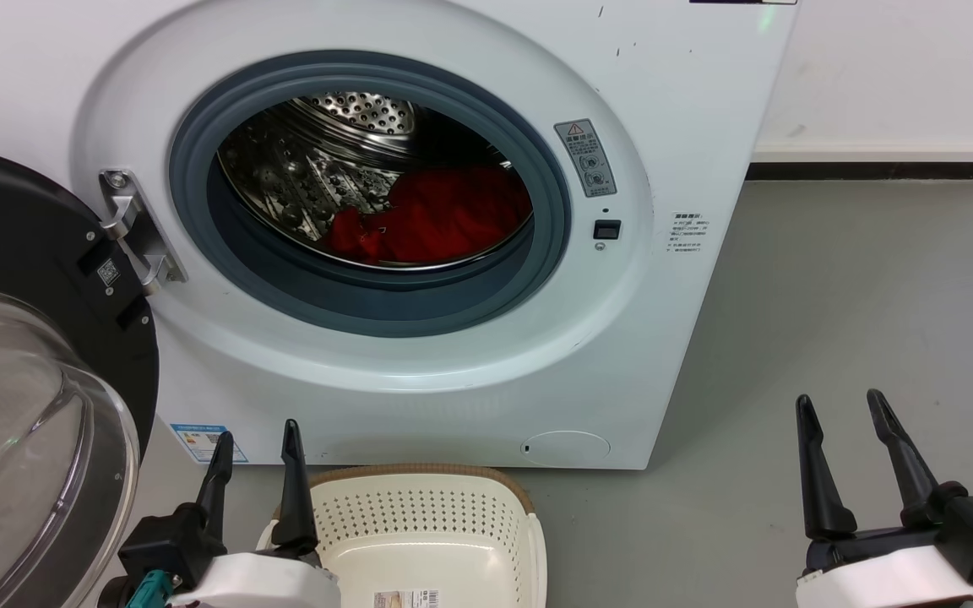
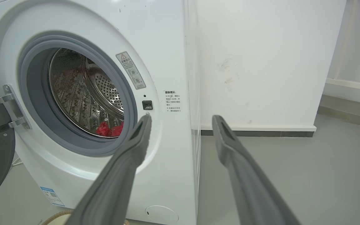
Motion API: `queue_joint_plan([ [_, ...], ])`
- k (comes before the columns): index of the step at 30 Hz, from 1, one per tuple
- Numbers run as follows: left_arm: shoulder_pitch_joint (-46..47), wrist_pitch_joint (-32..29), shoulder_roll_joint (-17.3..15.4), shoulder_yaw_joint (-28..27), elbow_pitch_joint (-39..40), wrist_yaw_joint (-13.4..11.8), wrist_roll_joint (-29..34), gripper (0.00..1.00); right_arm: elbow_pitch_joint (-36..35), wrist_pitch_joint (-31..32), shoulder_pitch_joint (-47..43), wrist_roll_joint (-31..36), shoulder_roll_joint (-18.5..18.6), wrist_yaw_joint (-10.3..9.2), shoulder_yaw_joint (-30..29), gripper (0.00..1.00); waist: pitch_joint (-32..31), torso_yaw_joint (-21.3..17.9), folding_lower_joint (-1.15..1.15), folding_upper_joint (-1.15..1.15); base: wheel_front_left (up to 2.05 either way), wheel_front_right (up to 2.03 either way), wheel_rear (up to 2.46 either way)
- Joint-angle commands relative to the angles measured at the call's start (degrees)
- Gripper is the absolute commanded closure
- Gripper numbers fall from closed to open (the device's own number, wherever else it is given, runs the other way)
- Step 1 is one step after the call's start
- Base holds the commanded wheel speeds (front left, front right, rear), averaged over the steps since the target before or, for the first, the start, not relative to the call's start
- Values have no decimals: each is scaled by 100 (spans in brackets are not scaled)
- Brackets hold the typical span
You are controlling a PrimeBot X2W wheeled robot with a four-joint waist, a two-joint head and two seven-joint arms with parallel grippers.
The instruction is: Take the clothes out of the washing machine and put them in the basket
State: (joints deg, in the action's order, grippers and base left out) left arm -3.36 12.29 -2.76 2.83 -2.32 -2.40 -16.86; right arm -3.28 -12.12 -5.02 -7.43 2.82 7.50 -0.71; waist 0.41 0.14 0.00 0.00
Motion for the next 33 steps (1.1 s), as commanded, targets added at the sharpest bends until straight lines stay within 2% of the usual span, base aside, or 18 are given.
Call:
queue_joint_plan([
  [1,-54,43,-16,3,45,-28,135,0,-66,-68,-69,158,11,-2,10,0,-3,1,0,0,0,0,0],
  [25,-211,300,-17,42,49,-160,1016,0,-93,-311,-231,1085,10,-2,-9,0,-15,-4,0,0,0,0,0],
  [33,-210,294,-17,26,8,-146,981,0,18,-310,-209,976,9,-2,-62,0,-3,-9,0,0,0,0,0],
])
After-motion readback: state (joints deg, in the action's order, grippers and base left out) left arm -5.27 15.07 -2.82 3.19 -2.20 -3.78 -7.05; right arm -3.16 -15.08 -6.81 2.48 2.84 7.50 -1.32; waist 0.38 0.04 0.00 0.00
